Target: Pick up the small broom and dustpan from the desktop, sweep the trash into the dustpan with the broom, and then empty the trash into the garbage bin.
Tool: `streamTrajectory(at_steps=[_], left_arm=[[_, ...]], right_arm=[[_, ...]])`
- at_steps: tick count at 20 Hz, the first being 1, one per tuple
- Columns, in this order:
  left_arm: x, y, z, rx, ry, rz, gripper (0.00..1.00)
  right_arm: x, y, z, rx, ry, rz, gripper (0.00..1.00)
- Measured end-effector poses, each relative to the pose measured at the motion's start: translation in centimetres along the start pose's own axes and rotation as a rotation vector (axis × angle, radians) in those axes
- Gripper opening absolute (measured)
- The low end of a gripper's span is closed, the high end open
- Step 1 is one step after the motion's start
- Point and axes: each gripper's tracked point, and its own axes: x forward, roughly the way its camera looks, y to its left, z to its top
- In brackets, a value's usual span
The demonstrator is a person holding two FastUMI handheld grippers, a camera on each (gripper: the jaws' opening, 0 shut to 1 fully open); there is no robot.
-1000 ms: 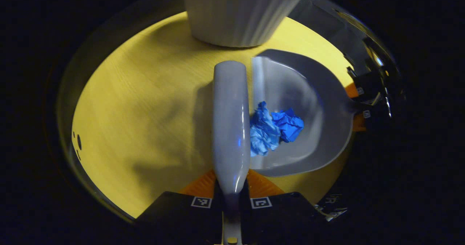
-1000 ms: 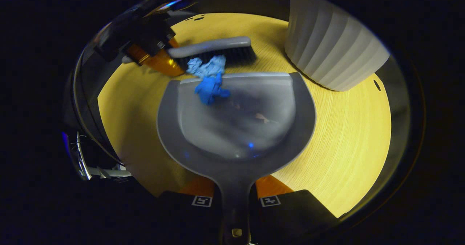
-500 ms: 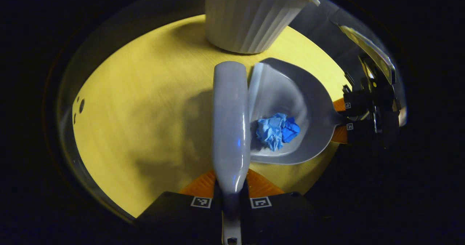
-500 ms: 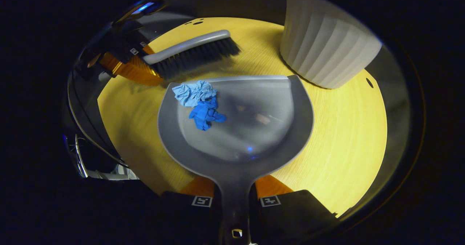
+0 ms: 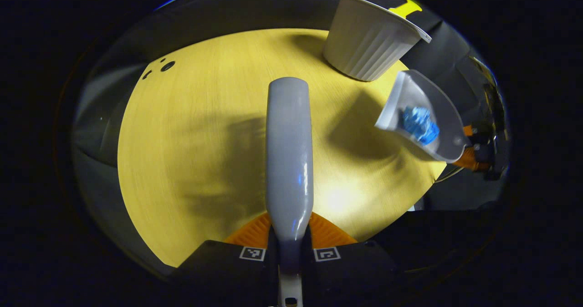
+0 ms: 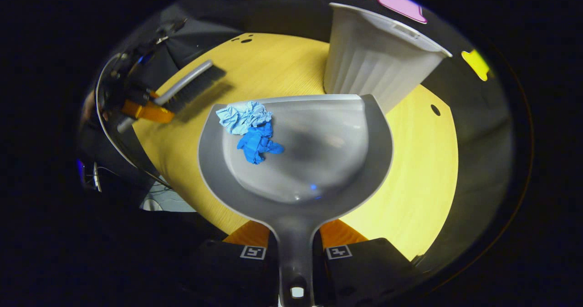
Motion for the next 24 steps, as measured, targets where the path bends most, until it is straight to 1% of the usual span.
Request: streamTrajectory(at_steps=[1,3,6,7,8,9,10,12,13,16,18,20,22,24], left_arm=[[1.4,-0.9,-0.3,0.000,0.002,0.003,0.24],[3.3,-2.0,-0.7,0.008,0.007,-0.001,0.24],[4.8,-3.4,-1.0,0.014,0.010,-0.022,0.24],[4.9,-3.4,-1.1,0.026,0.009,-0.023,0.24],[5.3,-3.2,-0.8,0.041,0.010,-0.014,0.27],[4.8,-3.7,-1.3,0.049,0.010,-0.005,0.24],[4.9,-4.0,-1.1,0.044,0.010,-0.003,0.24],[4.7,-4.1,-0.2,0.012,0.016,-0.011,0.24],[4.7,-3.5,0.4,0.006,0.012,-0.007,0.24],[3.9,-3.7,1.4,-0.001,-0.025,0.027,0.24],[3.0,-4.1,2.5,-0.029,-0.042,0.025,0.24],[4.1,-4.1,3.5,-0.047,-0.060,0.029,0.25],[4.2,-4.5,4.5,-0.046,-0.071,0.036,0.24],[4.0,-5.0,5.6,-0.034,-0.086,0.040,0.24]], right_arm=[[-0.3,-0.1,0.0,-0.011,0.003,0.002,0.33],[-0.4,-0.2,0.2,-0.022,0.007,-0.001,0.33],[0.7,0.8,-0.6,0.074,-0.017,0.044,0.33],[1.1,1.1,-0.8,0.082,-0.034,0.051,0.33],[1.5,0.7,-1.1,0.064,-0.046,0.045,0.33],[1.9,0.3,-1.1,0.039,-0.054,0.034,0.33],[1.9,0.4,-0.8,0.023,-0.060,0.033,0.33],[2.5,0.3,-0.5,0.034,-0.084,0.041,0.33],[2.8,0.2,-0.6,0.037,-0.097,0.036,0.33],[2.8,0.4,-0.5,0.034,-0.133,0.019,0.33],[2.8,0.1,-0.4,0.011,-0.155,-0.026,0.33],[2.7,-0.3,-0.2,-0.033,-0.174,-0.087,0.33],[2.6,-0.4,-0.1,-0.056,-0.194,-0.144,0.33],[2.2,-0.6,0.4,-0.051,-0.205,-0.174,0.33]])
